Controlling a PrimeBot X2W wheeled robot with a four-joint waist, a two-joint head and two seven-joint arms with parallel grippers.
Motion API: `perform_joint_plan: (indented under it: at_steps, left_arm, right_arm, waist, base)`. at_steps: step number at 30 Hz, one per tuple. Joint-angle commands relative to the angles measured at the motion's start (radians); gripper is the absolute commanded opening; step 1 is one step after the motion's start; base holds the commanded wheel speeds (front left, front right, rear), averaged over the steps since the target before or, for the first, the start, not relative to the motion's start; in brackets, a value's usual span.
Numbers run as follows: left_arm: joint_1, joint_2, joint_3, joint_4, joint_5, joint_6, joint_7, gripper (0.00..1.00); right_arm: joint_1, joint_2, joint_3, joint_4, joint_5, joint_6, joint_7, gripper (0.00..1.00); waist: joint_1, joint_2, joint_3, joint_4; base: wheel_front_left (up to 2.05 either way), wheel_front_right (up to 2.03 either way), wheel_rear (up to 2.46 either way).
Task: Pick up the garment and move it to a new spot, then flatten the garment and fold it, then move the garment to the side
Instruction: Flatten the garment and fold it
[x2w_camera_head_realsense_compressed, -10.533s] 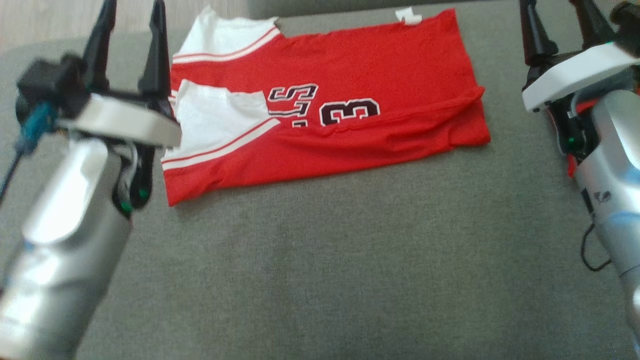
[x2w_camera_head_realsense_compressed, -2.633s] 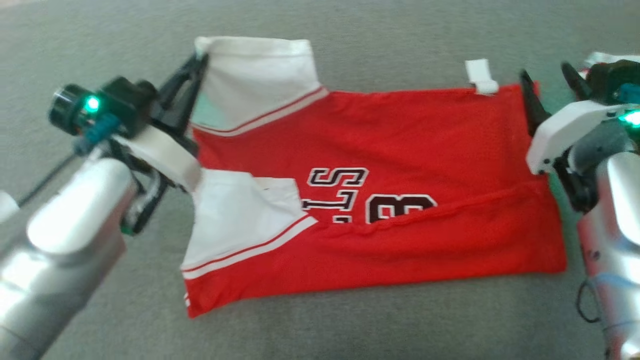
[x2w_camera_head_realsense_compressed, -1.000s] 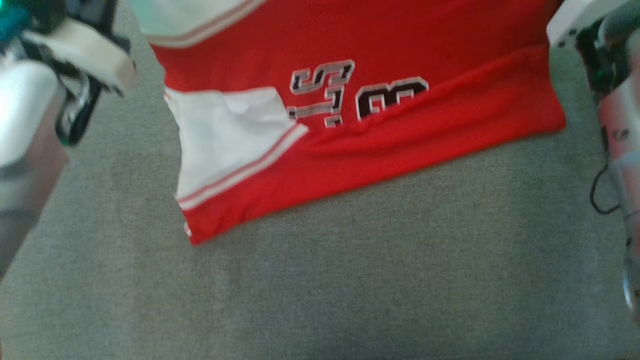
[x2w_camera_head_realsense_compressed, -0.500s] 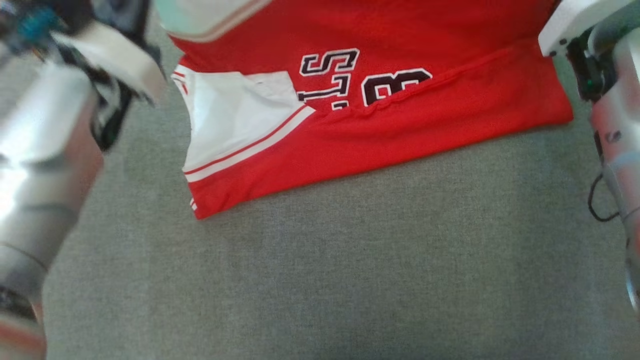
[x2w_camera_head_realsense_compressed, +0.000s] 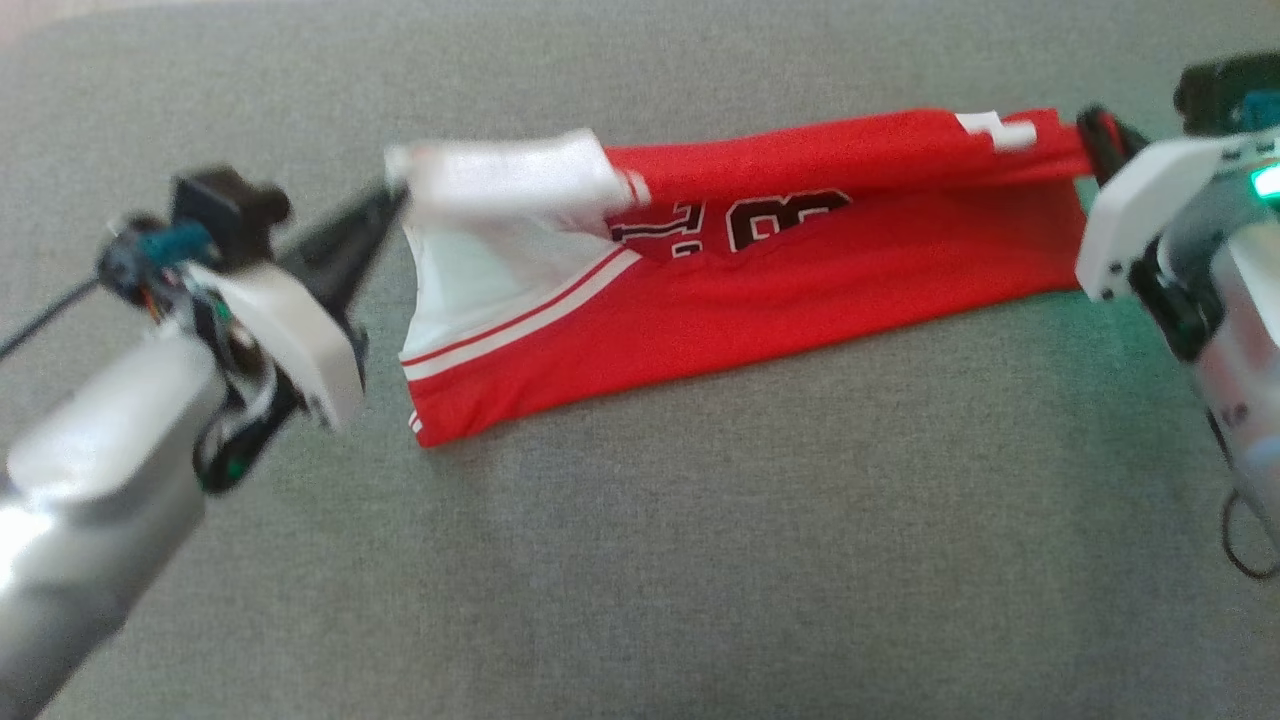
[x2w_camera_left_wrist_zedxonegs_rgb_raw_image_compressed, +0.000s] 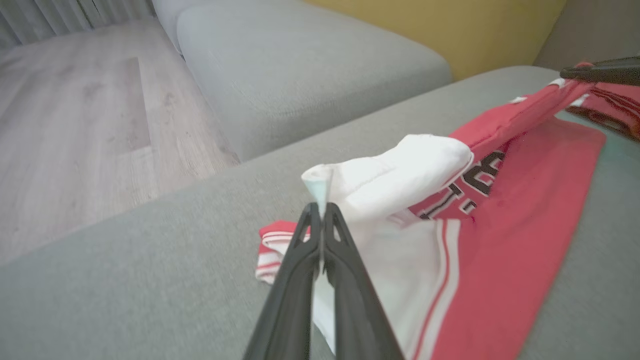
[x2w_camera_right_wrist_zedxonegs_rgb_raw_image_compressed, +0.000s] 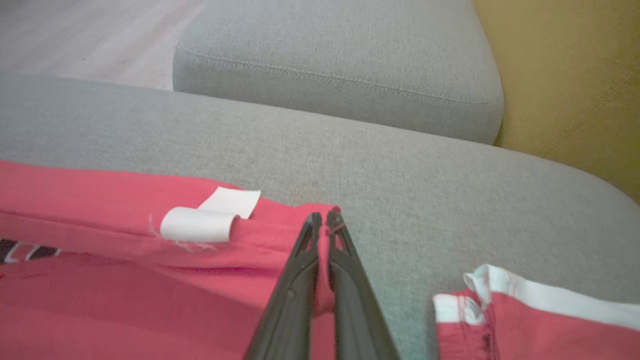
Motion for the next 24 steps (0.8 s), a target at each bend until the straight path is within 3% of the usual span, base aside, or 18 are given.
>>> perform_joint_plan:
  at_steps: [1,8,19,20,21,22,24]
  left_arm:
    - [-0.001,0.073,0.014,-0.072,-0.034,0.002,0.044,0.0]
    - [0.073,0.192,-0.084,-0.286,-0.114,0.002,0.205,0.0]
    - [0.098,0.202,-0.108,-0.317,-0.116,0.019,0.234,0.0]
    - [0.099,0.199,-0.109,-0.314,-0.113,0.021,0.233,0.0]
    - [0.099,0.195,-0.111,-0.309,-0.109,0.024,0.229,0.27]
    - [0.1,0.191,-0.11,-0.304,-0.103,0.029,0.22,1.0]
    - [0.104,0.178,-0.104,-0.287,-0.103,0.042,0.202,1.0]
  right_arm:
    - [0.025,-0.036,0.042,-0.038,0.027,0.002,0.018,0.0]
    - [0.082,-0.116,0.156,-0.068,0.11,0.002,0.104,0.0]
    - [0.086,-0.166,0.263,-0.099,0.208,0.002,0.164,0.0]
    - [0.084,-0.166,0.265,-0.096,0.216,0.002,0.166,0.42]
    - [0.081,-0.166,0.266,-0.092,0.223,0.002,0.167,1.0]
    - [0.079,-0.164,0.266,-0.087,0.231,0.002,0.167,1.0]
    - [0.074,-0.161,0.264,-0.087,0.249,0.002,0.155,1.0]
  waist:
    - [0.0001,0.0,-0.021,-0.001]
    - [0.0001,0.0,-0.041,0.002]
    - [0.0001,0.0,-0.038,-0.007]
    - [0.0001,0.0,-0.037,-0.008]
    - [0.0001,0.0,-0.036,-0.009]
    - [0.0001,0.0,-0.035,-0.01]
    - [0.0001,0.0,-0.036,-0.012]
  base:
    - [0.0,0.0,0.0]
    - [0.0,0.0,0.0]
    - [0.0,0.0,0.0]
    - [0.0,0.0,0.0]
    - [0.0,0.0,0.0]
    - [0.0,0.0,0.0]
    - [0.0,0.0,0.0]
